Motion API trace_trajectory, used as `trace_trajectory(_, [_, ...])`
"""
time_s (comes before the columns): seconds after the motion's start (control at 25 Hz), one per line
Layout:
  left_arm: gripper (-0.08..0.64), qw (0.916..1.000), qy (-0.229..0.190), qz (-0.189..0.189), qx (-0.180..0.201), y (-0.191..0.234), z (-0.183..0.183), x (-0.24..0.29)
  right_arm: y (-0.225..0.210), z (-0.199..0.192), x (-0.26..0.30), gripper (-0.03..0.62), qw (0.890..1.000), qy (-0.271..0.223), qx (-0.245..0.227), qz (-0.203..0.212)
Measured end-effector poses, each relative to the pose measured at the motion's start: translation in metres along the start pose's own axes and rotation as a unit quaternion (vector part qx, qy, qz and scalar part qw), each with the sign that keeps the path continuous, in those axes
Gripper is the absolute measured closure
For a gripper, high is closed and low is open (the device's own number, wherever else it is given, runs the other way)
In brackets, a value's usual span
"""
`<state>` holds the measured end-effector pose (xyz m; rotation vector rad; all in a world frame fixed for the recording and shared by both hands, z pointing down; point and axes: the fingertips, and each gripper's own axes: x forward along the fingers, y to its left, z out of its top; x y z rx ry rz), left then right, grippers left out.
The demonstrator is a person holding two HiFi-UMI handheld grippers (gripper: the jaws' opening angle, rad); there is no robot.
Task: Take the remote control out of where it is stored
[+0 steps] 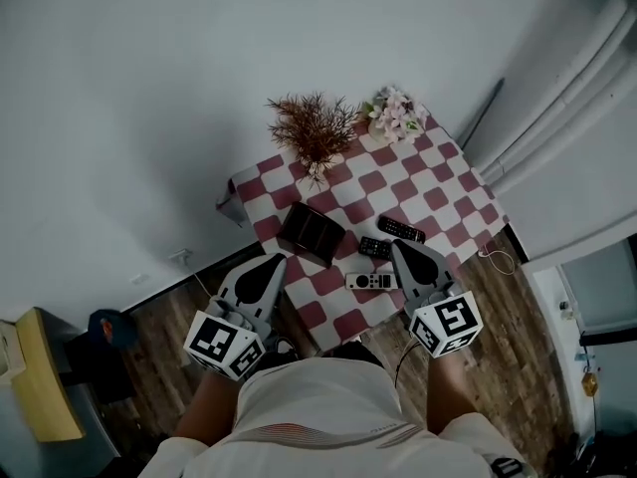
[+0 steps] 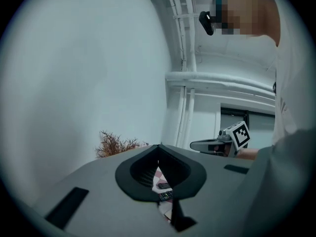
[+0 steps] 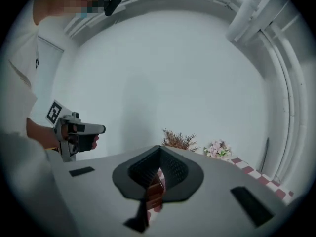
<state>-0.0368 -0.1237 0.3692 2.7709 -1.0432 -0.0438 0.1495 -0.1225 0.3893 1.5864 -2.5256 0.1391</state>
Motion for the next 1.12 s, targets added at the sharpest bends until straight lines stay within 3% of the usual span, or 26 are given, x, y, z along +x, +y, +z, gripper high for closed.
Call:
trace_trajectory(0.36, [0.552, 0.9997, -0.014, -0.013, 0.013, -0.010, 0.010, -0.007, 0.003, 0.035, -0.017, 0.580, 0.998, -0.048, -0.010, -0.030])
trace_trajectory(1.12, [0.552, 0.9994, -0.019, -0.024, 0.018, -0.015, 0.014, -0.012, 0.013, 0.035, -0.022, 0.580, 0.998, -0.043, -0.015, -0.041])
